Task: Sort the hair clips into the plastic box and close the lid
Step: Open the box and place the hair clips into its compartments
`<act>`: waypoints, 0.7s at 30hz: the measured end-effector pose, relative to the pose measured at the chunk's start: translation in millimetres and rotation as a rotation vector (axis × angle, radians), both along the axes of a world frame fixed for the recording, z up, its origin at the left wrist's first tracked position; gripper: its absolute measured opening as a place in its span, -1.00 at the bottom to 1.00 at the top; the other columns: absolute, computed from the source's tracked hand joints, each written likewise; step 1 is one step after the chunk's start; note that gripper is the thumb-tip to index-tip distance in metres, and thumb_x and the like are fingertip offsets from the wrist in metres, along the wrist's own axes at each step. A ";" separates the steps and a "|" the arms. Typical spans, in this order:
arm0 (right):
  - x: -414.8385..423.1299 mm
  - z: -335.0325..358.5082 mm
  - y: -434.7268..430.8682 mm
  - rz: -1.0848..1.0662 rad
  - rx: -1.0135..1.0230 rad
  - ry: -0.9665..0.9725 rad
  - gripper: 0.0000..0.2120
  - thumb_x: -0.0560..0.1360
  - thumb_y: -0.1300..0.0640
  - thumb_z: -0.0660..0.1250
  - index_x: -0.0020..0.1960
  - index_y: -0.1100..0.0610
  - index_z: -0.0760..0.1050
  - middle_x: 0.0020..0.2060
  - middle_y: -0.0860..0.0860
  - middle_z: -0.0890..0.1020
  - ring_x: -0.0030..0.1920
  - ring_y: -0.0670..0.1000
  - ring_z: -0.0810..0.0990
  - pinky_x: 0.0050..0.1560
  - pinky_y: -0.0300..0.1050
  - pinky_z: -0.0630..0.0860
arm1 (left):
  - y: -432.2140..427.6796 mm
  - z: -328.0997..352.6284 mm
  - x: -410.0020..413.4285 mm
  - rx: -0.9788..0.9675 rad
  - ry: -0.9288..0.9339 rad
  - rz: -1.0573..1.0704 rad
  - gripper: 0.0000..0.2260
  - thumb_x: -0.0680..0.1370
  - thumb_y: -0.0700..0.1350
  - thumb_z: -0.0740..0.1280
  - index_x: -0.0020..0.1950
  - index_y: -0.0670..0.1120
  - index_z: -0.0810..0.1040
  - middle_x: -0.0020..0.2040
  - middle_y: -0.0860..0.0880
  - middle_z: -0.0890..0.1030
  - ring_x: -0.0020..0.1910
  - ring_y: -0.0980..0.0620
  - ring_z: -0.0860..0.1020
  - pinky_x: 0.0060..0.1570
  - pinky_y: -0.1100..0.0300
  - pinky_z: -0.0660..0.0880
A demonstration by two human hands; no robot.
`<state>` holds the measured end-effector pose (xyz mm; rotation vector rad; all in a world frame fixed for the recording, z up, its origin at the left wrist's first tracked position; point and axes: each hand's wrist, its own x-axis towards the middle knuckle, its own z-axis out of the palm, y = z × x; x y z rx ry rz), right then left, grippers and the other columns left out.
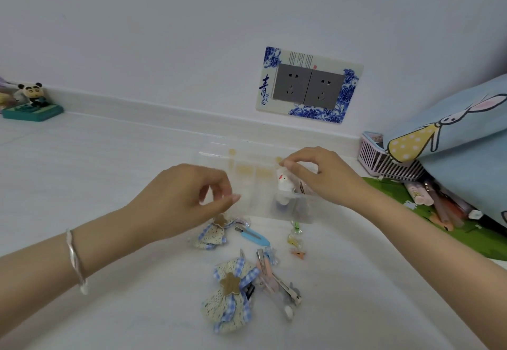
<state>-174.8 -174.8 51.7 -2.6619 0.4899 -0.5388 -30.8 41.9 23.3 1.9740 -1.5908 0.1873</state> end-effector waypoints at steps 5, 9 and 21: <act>-3.8 -5.3 33.3 0.112 0.039 -0.098 -0.80 0.54 -0.02 0.24 0.02 -0.01 0.62 0.03 -0.13 0.63 0.13 -0.10 0.50 0.21 -0.14 0.36 | 10.3 -11.6 -9.6 0.308 -0.048 0.229 -0.69 0.38 0.32 0.29 -0.10 0.13 0.50 -0.19 0.19 0.61 -0.35 0.27 0.44 -0.35 0.35 0.29; -1.4 -13.3 49.6 0.175 0.028 -0.044 -0.84 0.53 -0.02 0.27 0.03 -0.04 0.60 0.04 -0.16 0.63 0.13 -0.15 0.50 0.22 -0.20 0.35 | 9.7 -22.6 -5.0 0.311 0.230 0.224 -0.73 0.31 0.21 0.46 -0.14 0.09 0.55 -0.21 0.15 0.61 -0.36 0.24 0.50 -0.36 0.34 0.36; -2.1 2.9 68.9 0.241 0.400 -0.212 -0.57 0.40 0.01 0.44 0.22 -0.13 0.41 -0.03 -0.07 0.64 -0.06 -0.09 0.63 0.03 -0.12 0.51 | -6.9 18.8 -15.7 -0.215 0.875 0.032 -0.81 0.35 -0.11 0.50 -0.12 -0.15 0.59 -0.39 0.01 0.64 -0.42 0.14 0.59 -0.36 0.30 0.57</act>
